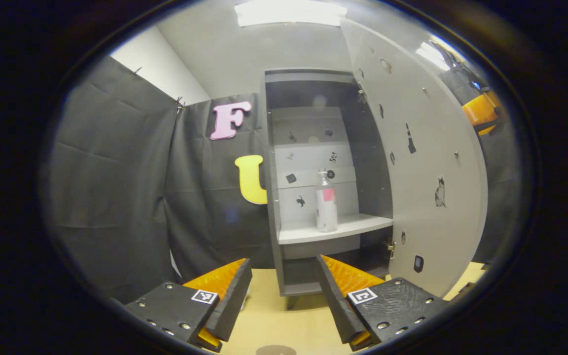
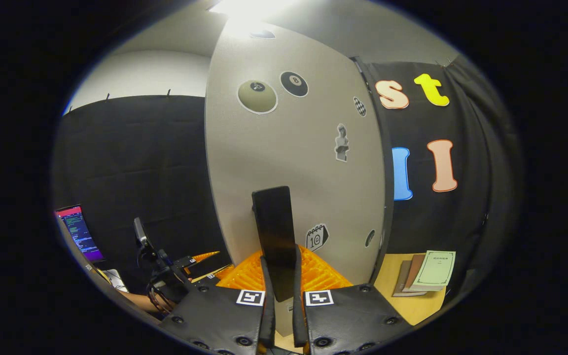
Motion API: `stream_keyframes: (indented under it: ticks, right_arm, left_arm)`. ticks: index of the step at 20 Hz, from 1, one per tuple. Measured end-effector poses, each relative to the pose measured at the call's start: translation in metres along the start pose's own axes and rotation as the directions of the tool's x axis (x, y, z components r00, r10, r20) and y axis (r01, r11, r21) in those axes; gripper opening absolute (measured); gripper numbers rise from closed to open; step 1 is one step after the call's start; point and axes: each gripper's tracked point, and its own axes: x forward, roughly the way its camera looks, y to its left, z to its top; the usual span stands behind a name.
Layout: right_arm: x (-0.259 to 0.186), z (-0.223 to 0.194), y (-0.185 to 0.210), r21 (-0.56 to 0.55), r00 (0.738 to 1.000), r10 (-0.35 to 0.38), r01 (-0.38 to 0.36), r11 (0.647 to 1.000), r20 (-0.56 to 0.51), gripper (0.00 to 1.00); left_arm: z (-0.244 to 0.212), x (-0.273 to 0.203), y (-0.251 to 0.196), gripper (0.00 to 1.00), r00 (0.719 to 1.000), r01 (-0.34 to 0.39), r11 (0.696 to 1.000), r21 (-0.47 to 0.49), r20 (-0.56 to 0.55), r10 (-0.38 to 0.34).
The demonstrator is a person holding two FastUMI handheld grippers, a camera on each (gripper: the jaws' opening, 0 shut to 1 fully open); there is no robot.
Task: Open the cabinet door with the right hand, grasp the bottle in the cabinet with the left hand and place it on the coaster, then close the cabinet door with the right hand.
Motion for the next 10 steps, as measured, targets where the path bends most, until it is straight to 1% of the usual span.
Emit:
stream_keyframes:
  ticks: [3,4,6,9,10]
  right_arm:
    - [-0.007,0.001,-0.011,0.001,1.0,-0.022,0.022,1.0,0.007,0.16]
    - [-0.009,0.001,-0.015,0.0,0.999,-0.034,0.034,0.999,0.009,0.14]
    - [-0.015,0.002,-0.024,-0.013,0.998,-0.066,0.066,0.998,0.019,0.16]
    - [-0.021,0.005,-0.035,-0.043,0.992,-0.119,0.121,0.992,0.042,0.15]
    - [-0.023,0.006,-0.039,-0.049,0.99,-0.135,0.137,0.989,0.044,0.13]
  left_arm:
    - [0.0,0.003,-0.024,0.8,1.0,0.024,1.0,-0.004,-0.001,-0.024]
    - [0.001,0.004,-0.03,0.8,1.0,0.029,1.0,-0.003,0.001,-0.029]
    - [0.003,0.005,-0.043,0.79,0.999,0.04,0.999,-0.001,0.005,-0.04]
    - [0.003,0.005,-0.059,0.79,0.999,0.048,0.999,-0.002,0.005,-0.048]
    - [0.003,0.006,-0.064,0.79,0.999,0.051,0.999,-0.005,0.004,-0.051]
